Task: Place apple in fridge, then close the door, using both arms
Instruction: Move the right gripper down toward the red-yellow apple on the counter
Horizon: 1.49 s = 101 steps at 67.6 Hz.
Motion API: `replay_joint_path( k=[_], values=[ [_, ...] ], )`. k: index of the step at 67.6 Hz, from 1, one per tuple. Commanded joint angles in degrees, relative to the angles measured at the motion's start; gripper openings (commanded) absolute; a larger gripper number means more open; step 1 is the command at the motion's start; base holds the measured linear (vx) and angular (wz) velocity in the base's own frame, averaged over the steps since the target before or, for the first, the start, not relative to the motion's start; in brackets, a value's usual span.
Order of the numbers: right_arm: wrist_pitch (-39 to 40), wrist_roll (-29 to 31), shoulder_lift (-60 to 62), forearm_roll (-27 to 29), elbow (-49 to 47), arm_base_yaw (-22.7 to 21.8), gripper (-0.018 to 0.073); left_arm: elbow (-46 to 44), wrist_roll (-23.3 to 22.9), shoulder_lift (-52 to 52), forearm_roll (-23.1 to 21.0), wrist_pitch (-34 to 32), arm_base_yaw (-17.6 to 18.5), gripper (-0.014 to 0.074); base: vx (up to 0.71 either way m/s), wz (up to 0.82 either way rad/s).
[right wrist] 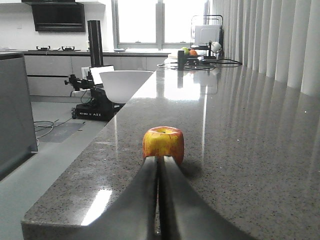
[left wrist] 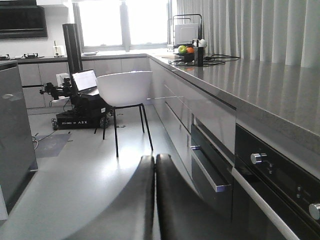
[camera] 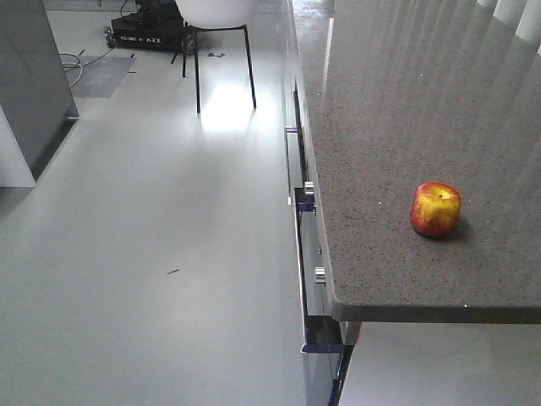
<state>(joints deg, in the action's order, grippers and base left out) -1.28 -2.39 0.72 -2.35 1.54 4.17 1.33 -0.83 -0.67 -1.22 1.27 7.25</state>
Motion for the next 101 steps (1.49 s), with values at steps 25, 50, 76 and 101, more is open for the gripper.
replay_joint_path(
  k=[25, 50, 76, 101],
  values=[
    [4.09, 0.36, 0.27, -0.62, 0.63, -0.11, -0.0004, 0.74, -0.31, -0.78, -0.03, -4.18, 0.21, -0.0006, 0.00, 0.00],
    [4.09, 0.36, 0.27, -0.62, 0.63, -0.11, -0.0004, 0.74, -0.31, -0.78, -0.03, -4.18, 0.21, -0.0006, 0.00, 0.00],
    [5.07, 0.16, 0.27, 0.24, 0.63, -0.11, -0.0004, 0.74, -0.31, -0.78, -0.03, -4.18, 0.21, -0.0006, 0.00, 0.00],
    [-0.24, -0.89, -8.18, 4.51, -14.27, -0.17, -0.0004, 0.74, -0.31, -0.78, -0.03, -4.18, 0.21, -0.0006, 0.00, 0.00]
  ],
)
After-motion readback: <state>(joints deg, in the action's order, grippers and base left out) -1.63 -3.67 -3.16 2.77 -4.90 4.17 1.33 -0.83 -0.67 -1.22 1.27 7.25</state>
